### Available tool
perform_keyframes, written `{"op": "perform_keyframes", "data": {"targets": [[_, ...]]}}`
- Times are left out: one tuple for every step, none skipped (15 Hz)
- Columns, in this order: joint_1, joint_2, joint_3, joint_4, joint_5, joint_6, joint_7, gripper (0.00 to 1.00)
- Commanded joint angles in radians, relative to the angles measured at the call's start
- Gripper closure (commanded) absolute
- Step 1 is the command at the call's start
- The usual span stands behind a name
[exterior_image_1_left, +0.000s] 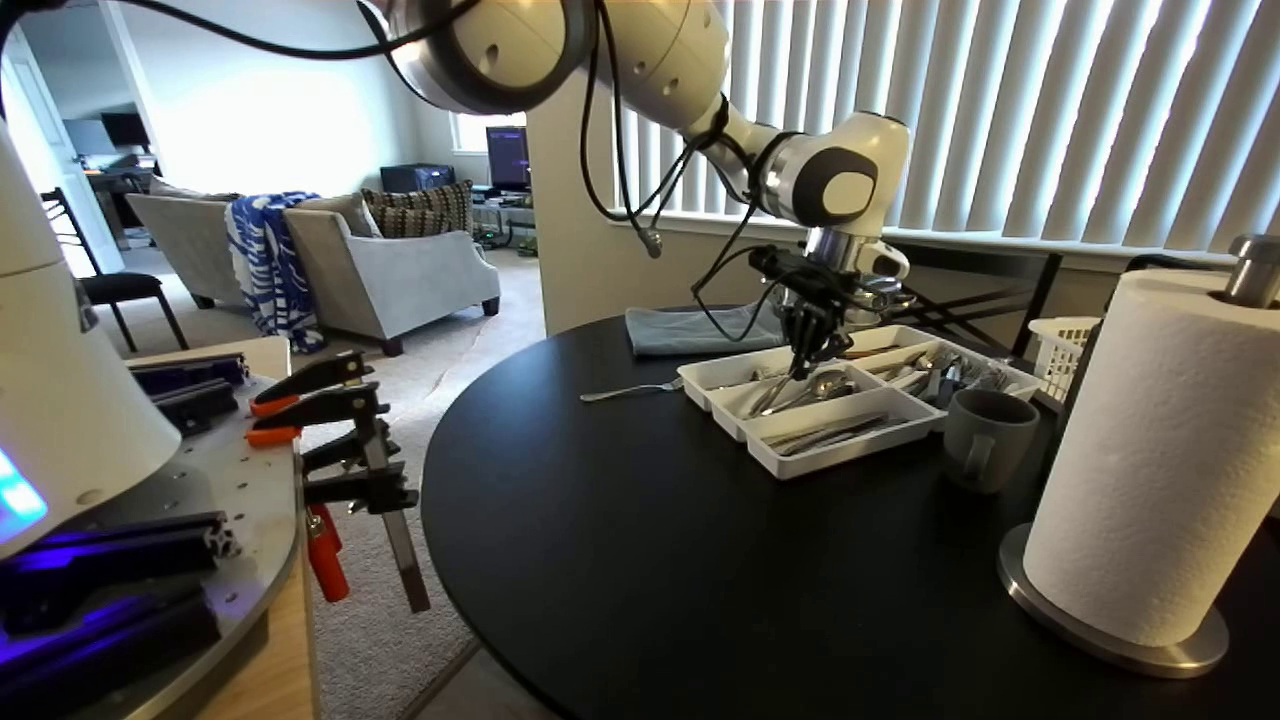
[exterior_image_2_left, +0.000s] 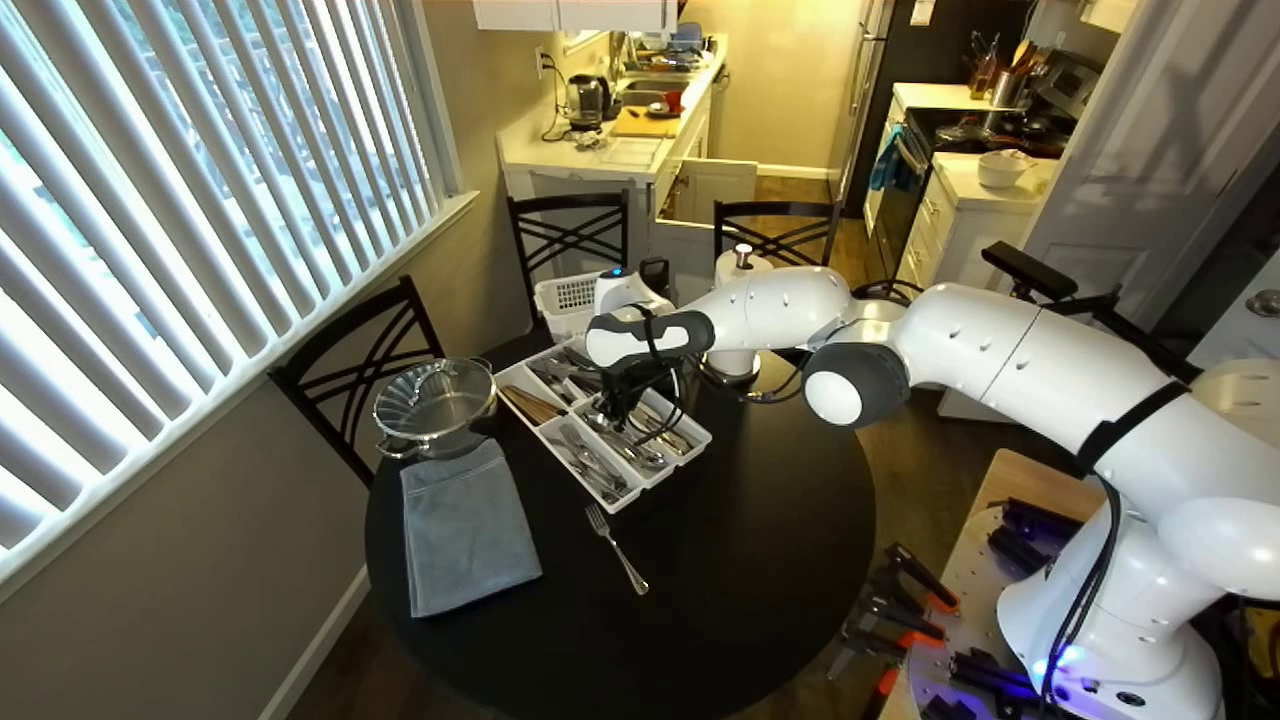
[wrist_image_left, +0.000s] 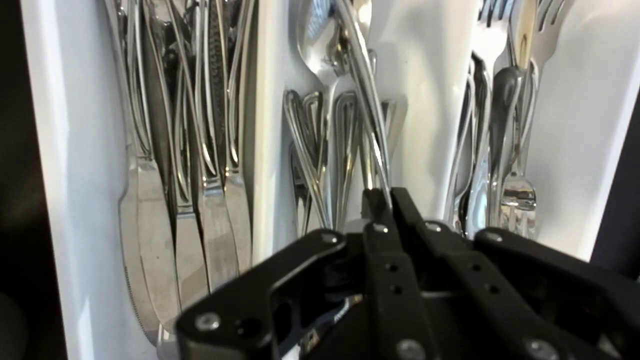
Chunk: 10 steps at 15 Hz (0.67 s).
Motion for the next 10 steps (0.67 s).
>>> {"op": "perform_keyframes", "data": {"targets": [[-0.006, 0.000, 0.008, 0.001, 0.015, -0.035, 0.016, 0.98], [-0.006, 0.000, 0.007, -0.002, 0.015, -0.038, 0.023, 0.98], [-0.006, 0.000, 0.006, -0.006, 0.017, -0.038, 0.032, 0.98], [-0.005, 0.001, 0.003, -0.012, 0.017, -0.036, 0.050, 0.98], [-0.004, 0.001, 0.002, -0.018, 0.019, -0.031, 0.070, 0.98], [-0.003, 0.002, 0.001, -0.024, 0.021, -0.023, 0.088, 0.98], [0.000, 0.003, -0.002, -0.029, 0.022, -0.020, 0.113, 0.98], [0.003, 0.004, -0.005, -0.031, 0.020, -0.015, 0.131, 0.98], [0.009, 0.004, -0.010, -0.031, 0.015, -0.009, 0.147, 0.98], [0.015, 0.004, -0.015, -0.028, 0.010, -0.011, 0.160, 0.98]]}}
